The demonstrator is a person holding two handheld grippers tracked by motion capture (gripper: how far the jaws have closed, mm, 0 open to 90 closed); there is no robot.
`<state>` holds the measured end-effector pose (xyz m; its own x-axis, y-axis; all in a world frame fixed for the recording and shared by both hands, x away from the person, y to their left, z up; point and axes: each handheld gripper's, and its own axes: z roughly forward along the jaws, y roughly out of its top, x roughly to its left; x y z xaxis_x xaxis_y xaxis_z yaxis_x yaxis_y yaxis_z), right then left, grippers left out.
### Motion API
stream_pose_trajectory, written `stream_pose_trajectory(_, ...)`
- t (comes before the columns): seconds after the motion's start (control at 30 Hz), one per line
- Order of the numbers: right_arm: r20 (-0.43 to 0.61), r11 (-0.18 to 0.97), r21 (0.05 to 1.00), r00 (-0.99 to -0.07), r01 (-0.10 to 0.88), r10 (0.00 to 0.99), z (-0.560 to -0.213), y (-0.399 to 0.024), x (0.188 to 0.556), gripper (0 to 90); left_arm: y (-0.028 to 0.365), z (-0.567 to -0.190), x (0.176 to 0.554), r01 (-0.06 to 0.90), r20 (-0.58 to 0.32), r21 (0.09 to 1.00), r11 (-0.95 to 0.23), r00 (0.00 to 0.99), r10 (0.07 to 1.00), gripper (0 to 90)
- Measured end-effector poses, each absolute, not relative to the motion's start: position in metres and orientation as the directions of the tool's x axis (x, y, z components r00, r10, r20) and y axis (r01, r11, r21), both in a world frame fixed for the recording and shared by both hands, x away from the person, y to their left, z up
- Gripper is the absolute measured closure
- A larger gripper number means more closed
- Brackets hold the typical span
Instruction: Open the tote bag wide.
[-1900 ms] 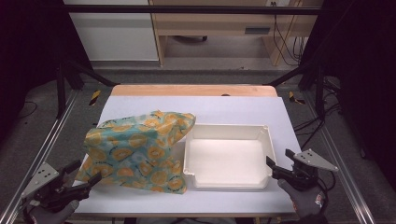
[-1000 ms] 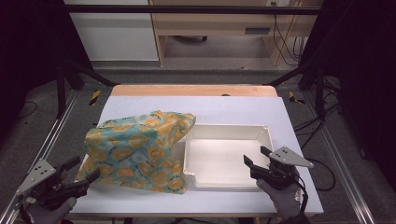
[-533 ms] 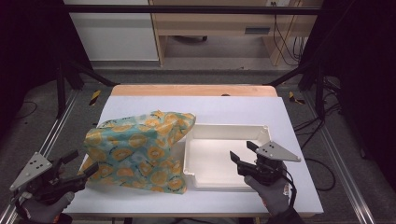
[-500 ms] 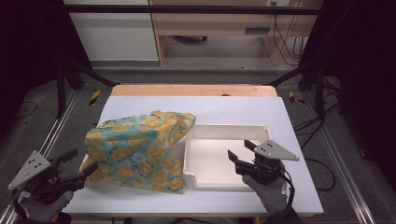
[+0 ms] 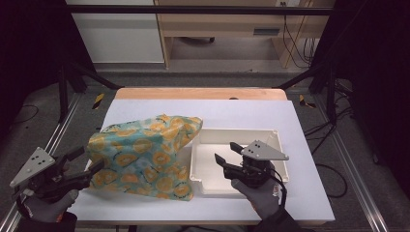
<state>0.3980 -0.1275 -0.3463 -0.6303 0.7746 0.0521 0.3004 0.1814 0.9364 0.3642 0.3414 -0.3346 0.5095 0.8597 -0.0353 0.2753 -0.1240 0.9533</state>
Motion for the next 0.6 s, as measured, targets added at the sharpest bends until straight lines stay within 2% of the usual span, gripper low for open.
stream_pose_trajectory(0.27, 0.052, 0.185, 0.942, -0.668, 0.28, 0.742, -0.337, -0.107, 0.399, 40.2, 0.338, -0.327, 0.367, 0.263, -0.036, 0.958, -0.118, 0.516, 0.856, 21.6)
stream_pose_trajectory(0.6, 0.066, 0.198, 0.943, -0.734, 0.267, 0.676, -0.332, -0.065, 0.402, 42.5, 0.333, -0.328, 0.372, 0.27, -0.029, 0.954, -0.129, 0.512, 0.859, 32.0)
